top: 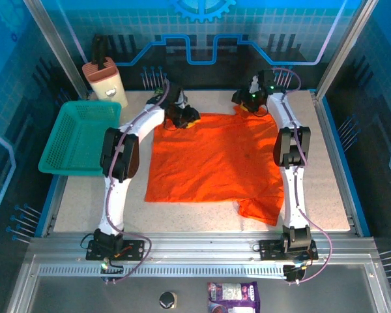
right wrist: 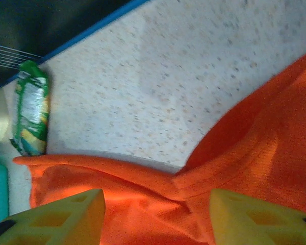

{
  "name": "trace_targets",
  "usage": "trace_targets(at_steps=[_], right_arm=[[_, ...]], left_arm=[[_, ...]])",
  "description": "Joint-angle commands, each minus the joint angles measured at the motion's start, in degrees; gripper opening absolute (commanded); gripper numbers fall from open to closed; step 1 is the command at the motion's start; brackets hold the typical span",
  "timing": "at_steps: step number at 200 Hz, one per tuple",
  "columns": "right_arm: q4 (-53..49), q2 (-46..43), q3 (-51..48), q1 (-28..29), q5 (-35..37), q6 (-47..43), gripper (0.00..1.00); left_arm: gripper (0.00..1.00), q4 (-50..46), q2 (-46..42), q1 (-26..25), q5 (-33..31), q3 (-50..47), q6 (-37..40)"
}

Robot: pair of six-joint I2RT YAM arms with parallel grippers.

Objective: Fold the inside-out t-shirt

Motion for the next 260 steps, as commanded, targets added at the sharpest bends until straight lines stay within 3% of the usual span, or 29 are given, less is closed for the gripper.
trace_targets(at_steps=[1, 44, 86, 117, 152, 199, 260], right_arm=[[2.31, 3.18, 1.94, 0.47, -0.46, 3.25, 0.57], [8.01, 7.44, 2.99, 0.64, 2.5, 7.29, 0.58], [11.68, 10.15, 2.74, 0.58, 5.95, 10.87, 0.61], [15.19, 11.1, 2.41, 0.4, 7.93, 11.72, 0.65], [20.82, 9.91, 2.29, -0.22, 2.15, 12.28, 0.66], [11.16, -5.43, -5.49, -0.69, 1.89, 3.77, 0.67], [3.86, -34.67, -41.28, -2.67, 2.27, -2.67, 0.64]], left_arm=[[0.31, -1.27, -4.38, -3.52, 1.65, -6.8, 1.07], [0.31, -0.41, -8.94, -8.95, 1.1, -18.49, 1.18], [0.3, 2.32, -10.54, -9.56, 0.31, -28.82, -0.98], [0.3, 0.67, -12.23, -9.45, -1.2, -31.26, 0.49], [0.31, 1.2, -12.8, -9.47, -0.19, -29.45, 0.86], [0.35, 1.01, -16.81, -8.97, -1.92, -26.3, 2.24], [0.35, 0.43, -28.02, -2.87, -4.23, -35.92, 4.99]])
